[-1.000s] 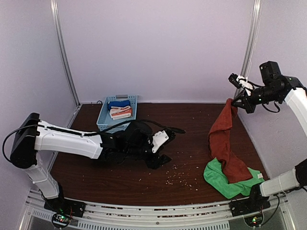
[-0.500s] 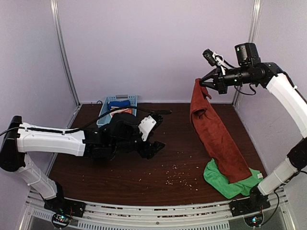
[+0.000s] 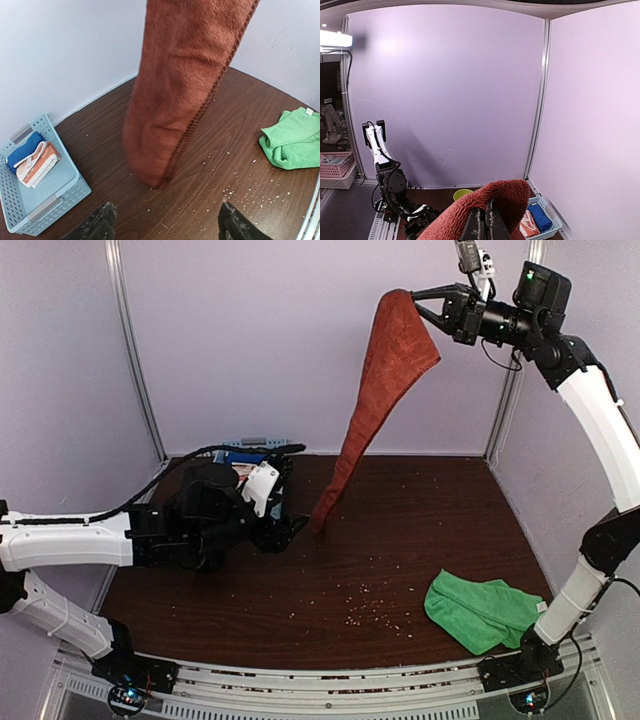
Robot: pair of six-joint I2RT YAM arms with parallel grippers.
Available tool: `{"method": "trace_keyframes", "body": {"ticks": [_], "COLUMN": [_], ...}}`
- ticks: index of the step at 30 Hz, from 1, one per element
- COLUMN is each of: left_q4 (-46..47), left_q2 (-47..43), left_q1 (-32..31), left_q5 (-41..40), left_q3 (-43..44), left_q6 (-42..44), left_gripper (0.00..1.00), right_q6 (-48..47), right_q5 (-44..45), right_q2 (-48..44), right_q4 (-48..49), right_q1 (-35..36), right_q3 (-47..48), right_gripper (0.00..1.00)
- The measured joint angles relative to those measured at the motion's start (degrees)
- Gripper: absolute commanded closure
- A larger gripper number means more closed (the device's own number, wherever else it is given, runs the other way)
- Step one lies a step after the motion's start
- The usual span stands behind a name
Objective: Roll the towels
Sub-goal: Put down the towel at the center of the board.
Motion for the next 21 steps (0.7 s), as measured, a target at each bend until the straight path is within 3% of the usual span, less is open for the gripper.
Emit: {"method": "trace_keyframes", "body": {"ticks": [4,7,8,13,17,21], "left_q4": [-0.1,-0.1,-0.1,-0.3,-2.4,-6.4], "left_q2": [0.0,0.0,0.0,-0.1,1.2,8.8], "left_q1": [1.4,2.0,2.1,3.9,7.4,10.6], "left_q5": [-0.7,-1.2,-1.2,-0.7,0.1,0.9], "left_q3": [-0.8,-1.3,-1.6,-4.4,-4.8,-1.7], "left_q6": [0.5,1.3,1.6,2.2,1.5,-1.2], "left_gripper": [0.28,0.28,0.28,0.3,0.44,0.58], "right_q6": [3.0,-0.1,-1.6,-20.8,-31.3,-36.5], "right_q5": [-2.0,-2.5,-2.3,8.5,18.6,25.3], "right_q2": [-1.7,-6.0,-6.4,-3.7,-1.0,-5.9], "right_q4": [6.3,7.6,6.0,-8.6,-19.5,-22.1], "right_q1": [-6.4,-15.1,-16.9,-25.0,-25.9,-24.3], "right_q3": [-7.4,-24.3,-27.8,-43.1,-46.6,-53.5], "right_gripper": [0.98,0.66,0.6,0.46,0.48,0.6]}}
